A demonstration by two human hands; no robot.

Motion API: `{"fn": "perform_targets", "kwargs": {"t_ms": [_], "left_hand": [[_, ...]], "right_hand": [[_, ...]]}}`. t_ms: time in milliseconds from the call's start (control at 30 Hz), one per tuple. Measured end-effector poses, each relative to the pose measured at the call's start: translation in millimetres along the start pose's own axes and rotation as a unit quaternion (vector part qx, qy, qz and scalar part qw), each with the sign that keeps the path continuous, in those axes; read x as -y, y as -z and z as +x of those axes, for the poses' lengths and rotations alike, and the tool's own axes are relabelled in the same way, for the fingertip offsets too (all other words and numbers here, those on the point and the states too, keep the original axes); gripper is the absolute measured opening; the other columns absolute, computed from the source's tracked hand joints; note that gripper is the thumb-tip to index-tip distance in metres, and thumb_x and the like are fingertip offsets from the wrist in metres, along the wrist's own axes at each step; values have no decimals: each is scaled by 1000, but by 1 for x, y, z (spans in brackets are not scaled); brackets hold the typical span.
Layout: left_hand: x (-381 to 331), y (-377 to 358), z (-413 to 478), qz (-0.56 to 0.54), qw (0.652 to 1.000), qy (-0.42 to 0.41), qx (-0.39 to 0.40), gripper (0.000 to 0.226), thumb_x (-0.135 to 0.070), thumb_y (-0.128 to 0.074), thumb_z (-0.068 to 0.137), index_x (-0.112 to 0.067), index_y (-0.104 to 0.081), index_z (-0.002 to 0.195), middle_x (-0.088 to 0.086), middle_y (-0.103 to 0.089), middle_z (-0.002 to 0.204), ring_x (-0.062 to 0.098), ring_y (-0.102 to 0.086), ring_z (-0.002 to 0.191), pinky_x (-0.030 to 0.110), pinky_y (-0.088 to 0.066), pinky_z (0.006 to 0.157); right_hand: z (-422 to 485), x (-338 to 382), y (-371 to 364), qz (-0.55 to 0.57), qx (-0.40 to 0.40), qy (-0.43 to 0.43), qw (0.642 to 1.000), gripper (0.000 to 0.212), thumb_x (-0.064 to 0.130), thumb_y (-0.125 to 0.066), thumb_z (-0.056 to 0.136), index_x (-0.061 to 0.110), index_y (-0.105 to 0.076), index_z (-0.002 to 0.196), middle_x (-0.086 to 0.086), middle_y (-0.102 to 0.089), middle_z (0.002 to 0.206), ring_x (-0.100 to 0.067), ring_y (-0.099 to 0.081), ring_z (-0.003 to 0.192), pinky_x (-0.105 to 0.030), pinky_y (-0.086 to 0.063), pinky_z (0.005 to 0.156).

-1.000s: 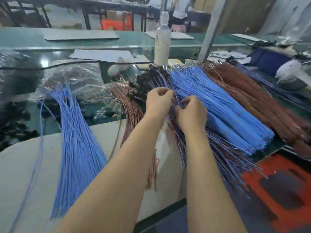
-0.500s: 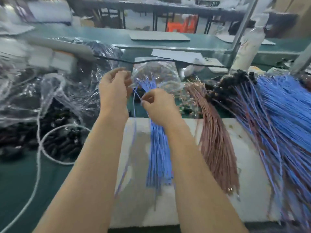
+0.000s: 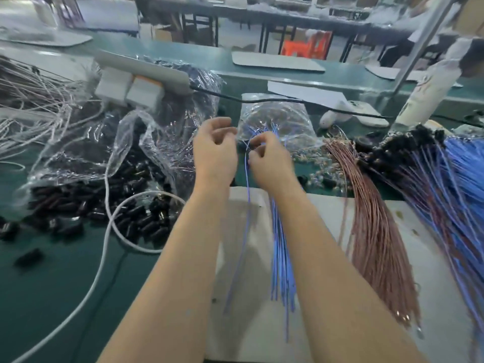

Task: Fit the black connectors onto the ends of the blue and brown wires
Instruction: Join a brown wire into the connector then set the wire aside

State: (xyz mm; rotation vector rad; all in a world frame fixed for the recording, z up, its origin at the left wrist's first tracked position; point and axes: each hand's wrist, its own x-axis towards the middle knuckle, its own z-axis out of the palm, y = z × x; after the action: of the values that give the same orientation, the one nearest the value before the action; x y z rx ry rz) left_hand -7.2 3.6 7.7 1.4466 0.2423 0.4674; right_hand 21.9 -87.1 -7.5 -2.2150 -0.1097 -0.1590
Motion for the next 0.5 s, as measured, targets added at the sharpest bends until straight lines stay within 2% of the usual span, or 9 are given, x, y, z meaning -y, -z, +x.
{"fn": "perform_targets", "kwargs": {"t_ms": [67,133,167,300,400,500], "left_hand": [[6,-11,-7,114,990,-52,65,27,1,-49,90,-18,-60,106,0,-65,98,14,-60,83,33,-50,87],[9,-21,-14,155,976,-54,143,25,-3,-52,90,-17,-63,106,2,-67,100,16,-64,90,35,-51,92],[9,-26,-18,152,972,-42,177,20,-5,-54,90,-17,-64,103,2,-69,97,16,-65,88,34,-52,90],[10,-37,-25,115,965,11,236,9,-15,-66,86,-19,-68,93,0,-73,89,10,-67,83,26,-53,83],[15,-39,-27,80,971,45,220,5,-16,-68,86,-21,-66,85,-1,-72,81,12,-66,76,24,-55,77],[20,-36,-21,10,993,54,105,4,-12,-64,89,-15,-61,88,-2,-65,78,8,-62,69,17,-53,62]], "right_hand": [[0,-3,28,125,-17,-14,992,19,3,-56,89,9,-51,106,-13,-64,89,-22,-67,75,-37,-56,76],[-3,-9,53,182,-9,-20,983,24,8,-67,86,4,-52,105,-16,-64,85,-13,-66,58,-25,-57,60],[-4,-13,61,173,-16,-21,985,27,12,-72,83,4,-54,102,-18,-65,86,-14,-67,59,-25,-57,58],[-13,-24,72,97,-89,-9,991,25,25,-76,79,12,-55,75,-15,-65,80,-33,-67,77,-50,-56,75],[-21,-28,71,149,-77,5,986,27,27,-70,85,2,-65,77,-19,-69,78,-31,-68,72,-50,-56,77],[-29,-28,65,133,-63,10,989,29,30,-62,90,3,-70,84,-11,-70,78,-8,-62,58,-35,-55,70]]}}
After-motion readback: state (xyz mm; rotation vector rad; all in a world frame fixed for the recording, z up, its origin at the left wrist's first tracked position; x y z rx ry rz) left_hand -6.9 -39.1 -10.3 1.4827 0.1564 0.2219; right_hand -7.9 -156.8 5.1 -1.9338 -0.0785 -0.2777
